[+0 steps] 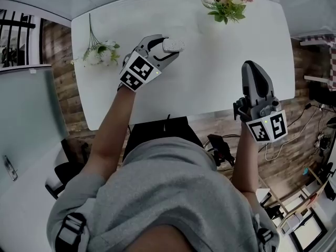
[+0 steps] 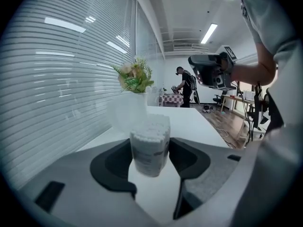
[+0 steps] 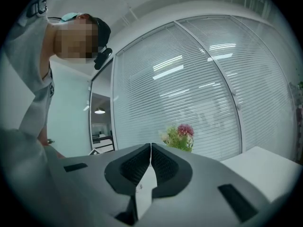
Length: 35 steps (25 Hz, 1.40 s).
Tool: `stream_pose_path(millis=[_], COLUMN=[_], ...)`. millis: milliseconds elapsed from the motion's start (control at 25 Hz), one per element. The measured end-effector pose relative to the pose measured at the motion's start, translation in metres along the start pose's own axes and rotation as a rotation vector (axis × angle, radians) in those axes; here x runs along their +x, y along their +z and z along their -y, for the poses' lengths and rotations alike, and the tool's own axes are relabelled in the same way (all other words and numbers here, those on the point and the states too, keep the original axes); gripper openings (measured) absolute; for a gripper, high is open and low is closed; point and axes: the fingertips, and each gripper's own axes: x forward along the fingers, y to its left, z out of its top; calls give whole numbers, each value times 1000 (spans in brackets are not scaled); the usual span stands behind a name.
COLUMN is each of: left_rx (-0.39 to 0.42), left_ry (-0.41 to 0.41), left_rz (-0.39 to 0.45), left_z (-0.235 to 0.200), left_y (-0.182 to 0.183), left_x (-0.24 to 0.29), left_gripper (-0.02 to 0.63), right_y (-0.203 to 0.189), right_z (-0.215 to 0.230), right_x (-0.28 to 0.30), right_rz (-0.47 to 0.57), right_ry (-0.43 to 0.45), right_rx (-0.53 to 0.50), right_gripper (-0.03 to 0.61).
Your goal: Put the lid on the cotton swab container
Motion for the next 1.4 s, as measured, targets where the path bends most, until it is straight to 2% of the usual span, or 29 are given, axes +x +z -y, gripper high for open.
stream_pose_path(millis=[280, 680, 1000, 1400], left_rx=[-28, -23, -5, 48], left_ry=[7, 16, 16, -28], left_rz=[26, 46, 65, 95], left_z=[6, 12, 18, 32], left_y=[15, 46, 73, 109], left_x=[-22, -53, -74, -90], left_gripper=[244, 244, 244, 244], right_y=[24, 51, 62, 67], right_z=[-19, -45, -62, -70], right_x=[-1, 6, 1, 2], right_rz=[28, 65, 83, 82], right_ry=[53, 122, 135, 159], right_rx=[-38, -73, -87, -72], right_gripper=[26, 26, 26, 26])
